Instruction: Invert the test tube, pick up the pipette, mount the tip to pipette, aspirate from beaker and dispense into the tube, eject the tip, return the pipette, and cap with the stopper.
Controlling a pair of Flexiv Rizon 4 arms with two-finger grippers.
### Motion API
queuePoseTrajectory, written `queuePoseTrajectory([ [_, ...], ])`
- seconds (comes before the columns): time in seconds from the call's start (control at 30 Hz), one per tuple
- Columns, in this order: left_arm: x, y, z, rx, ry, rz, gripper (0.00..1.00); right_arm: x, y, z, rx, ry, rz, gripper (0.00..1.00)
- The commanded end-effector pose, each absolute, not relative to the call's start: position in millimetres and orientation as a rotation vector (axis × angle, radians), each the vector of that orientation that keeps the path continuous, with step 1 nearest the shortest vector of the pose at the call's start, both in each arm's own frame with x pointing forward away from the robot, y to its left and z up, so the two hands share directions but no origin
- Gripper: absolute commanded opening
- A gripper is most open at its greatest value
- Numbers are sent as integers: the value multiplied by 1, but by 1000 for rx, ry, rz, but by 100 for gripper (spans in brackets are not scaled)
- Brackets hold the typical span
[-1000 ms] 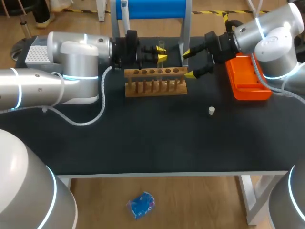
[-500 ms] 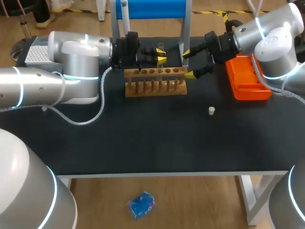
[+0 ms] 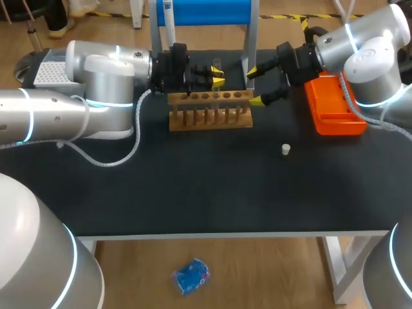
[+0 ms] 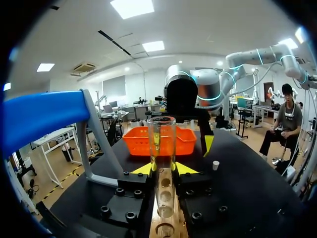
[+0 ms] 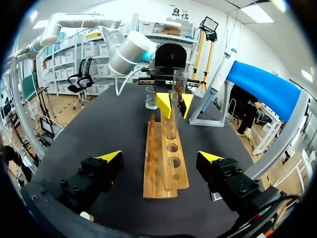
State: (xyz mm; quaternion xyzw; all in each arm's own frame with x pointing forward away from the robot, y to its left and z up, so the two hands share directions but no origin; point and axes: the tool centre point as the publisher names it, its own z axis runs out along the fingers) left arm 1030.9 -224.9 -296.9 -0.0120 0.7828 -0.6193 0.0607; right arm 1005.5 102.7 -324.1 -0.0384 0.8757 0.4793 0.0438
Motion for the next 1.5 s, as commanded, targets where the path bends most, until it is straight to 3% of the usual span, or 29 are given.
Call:
queuePoseTrajectory([
  [0.03,1036,-224,-296,-41,2364,-1875,100,1006,103,-324,-118,2677,1465,100],
  [0.67,1024,-143,-267,-263,2316,-1678,100,1006,103,-324,-118,2677,1465,100],
  [1.0,1018,-82,-230,-655,2095,-1481,100,1006,103,-324,-118,2677,1465,100],
  [1.5,1015,-80,-224,-694,2083,-1486,100,1006,103,-324,-118,2677,1465,100],
])
